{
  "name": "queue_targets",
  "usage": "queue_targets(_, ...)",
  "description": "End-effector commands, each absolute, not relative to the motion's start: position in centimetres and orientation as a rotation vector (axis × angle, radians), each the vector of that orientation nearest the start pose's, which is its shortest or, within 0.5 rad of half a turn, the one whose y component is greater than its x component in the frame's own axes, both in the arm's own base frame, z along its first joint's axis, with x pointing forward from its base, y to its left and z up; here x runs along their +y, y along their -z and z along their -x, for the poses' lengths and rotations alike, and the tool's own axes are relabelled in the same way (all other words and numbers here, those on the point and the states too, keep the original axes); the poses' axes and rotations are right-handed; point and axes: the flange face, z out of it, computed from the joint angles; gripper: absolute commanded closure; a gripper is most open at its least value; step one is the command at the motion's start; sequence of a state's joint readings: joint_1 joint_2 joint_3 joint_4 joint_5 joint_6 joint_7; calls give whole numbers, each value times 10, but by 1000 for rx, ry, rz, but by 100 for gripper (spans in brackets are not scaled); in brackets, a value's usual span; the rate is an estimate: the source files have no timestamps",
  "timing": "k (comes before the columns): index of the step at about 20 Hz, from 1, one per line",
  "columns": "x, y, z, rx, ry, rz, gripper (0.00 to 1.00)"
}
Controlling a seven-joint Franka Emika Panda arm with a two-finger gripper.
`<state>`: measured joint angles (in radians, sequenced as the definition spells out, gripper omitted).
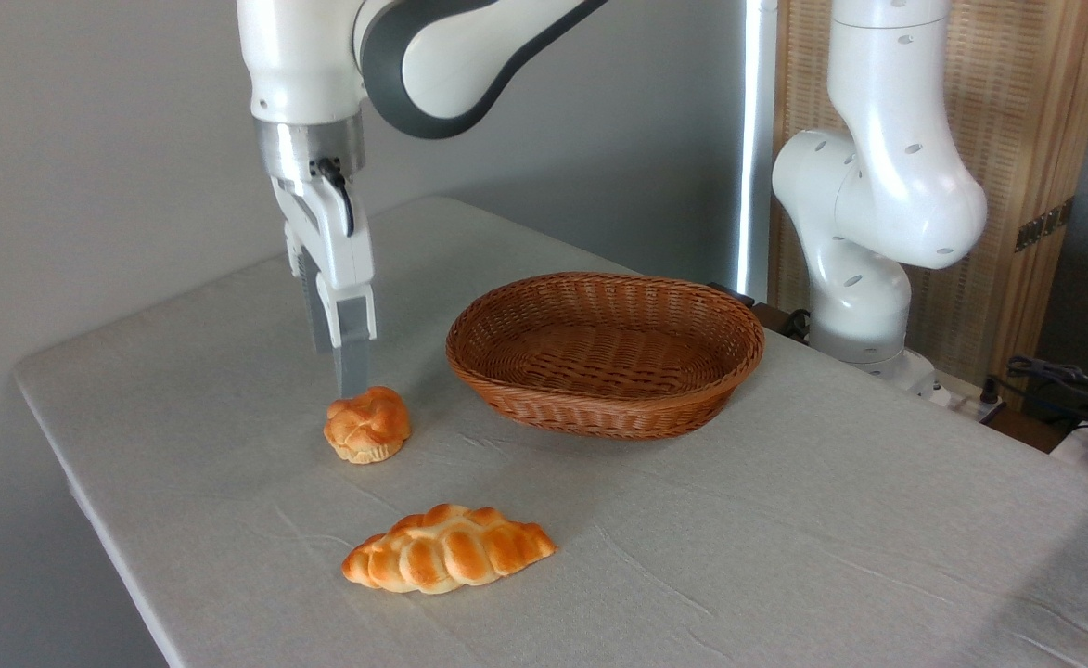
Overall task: Put bread into the basket
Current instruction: 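Move the gripper over the small round bread roll and lower it, then close the gripper on the small round bread roll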
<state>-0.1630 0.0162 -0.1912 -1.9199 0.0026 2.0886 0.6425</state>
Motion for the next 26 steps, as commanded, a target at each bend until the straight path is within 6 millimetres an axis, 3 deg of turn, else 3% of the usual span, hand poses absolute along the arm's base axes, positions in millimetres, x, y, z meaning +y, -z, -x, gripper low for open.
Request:
queue_targets(1,-211,-466,-530,1552,167,2631,0)
queue_targets(7,-228,-426,-523,1620,66,2586,0)
queue_targets(13,-233,-418,-526,1635,98,2559,4)
queue_targets(14,-233,-418,-526,1636,98,2554,7)
queue_targets(16,-233,-417,-526,1641,97,2546,33)
queue_targets(19,-233,-417,-526,1645,97,2544,59)
queue_targets(21,-233,-417,-526,1646,96,2542,68)
queue_targets(26,-233,-417,-526,1648,96,2541,69)
